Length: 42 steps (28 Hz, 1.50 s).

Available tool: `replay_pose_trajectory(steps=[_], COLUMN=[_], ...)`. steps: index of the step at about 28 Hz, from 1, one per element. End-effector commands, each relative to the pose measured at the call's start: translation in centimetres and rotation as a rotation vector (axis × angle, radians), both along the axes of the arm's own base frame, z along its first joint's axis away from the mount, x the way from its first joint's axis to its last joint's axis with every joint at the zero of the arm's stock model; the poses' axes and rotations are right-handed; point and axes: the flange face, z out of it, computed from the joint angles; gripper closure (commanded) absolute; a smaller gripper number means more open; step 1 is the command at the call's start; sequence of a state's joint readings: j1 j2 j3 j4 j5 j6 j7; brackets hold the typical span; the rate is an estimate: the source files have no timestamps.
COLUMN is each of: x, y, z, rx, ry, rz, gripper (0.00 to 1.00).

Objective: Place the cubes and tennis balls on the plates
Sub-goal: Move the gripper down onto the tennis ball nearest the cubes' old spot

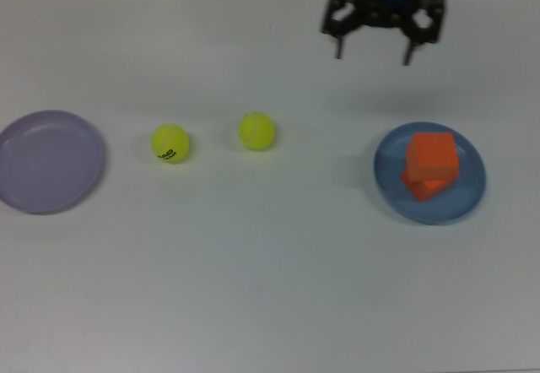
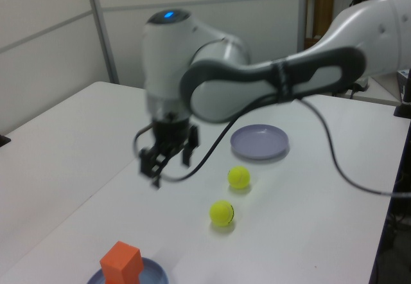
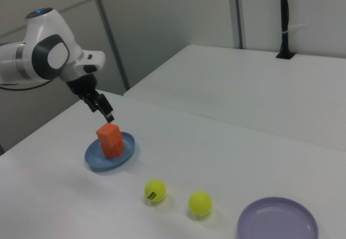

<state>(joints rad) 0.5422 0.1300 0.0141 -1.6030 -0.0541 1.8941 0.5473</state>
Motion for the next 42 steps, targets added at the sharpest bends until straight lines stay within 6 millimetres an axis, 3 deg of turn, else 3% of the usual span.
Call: replay_pose_trajectory(steps=[1,5,6,17,22,29,36,39,42], x=[-2.3,-2.2,-2.3,-1.2,-0.5,0.0,0.6,0.7,1.0], y=[-6.8,-11.1,-12.3,-17.9,-18.7,-18.3,-16.6,-15.1,-14.1], z=[-0.8,-2.3,-3.4,-10.2,-11.9,-12.2,-13.8,-15.8,-16.5], rx=[-0.003,-0.008,-0.008,0.030,0.073,0.083,0.081,0.067,0.065], ry=[0.041,0.062,0.067,0.037,0.026,0.014,0.015,0.043,0.035], rz=[-0.035,-0.062,-0.073,-0.108,-0.086,-0.089,-0.083,-0.065,-0.058], gripper=[0.00,0.00,0.00,0.00,0.00,0.00,0.00,0.00,0.00])
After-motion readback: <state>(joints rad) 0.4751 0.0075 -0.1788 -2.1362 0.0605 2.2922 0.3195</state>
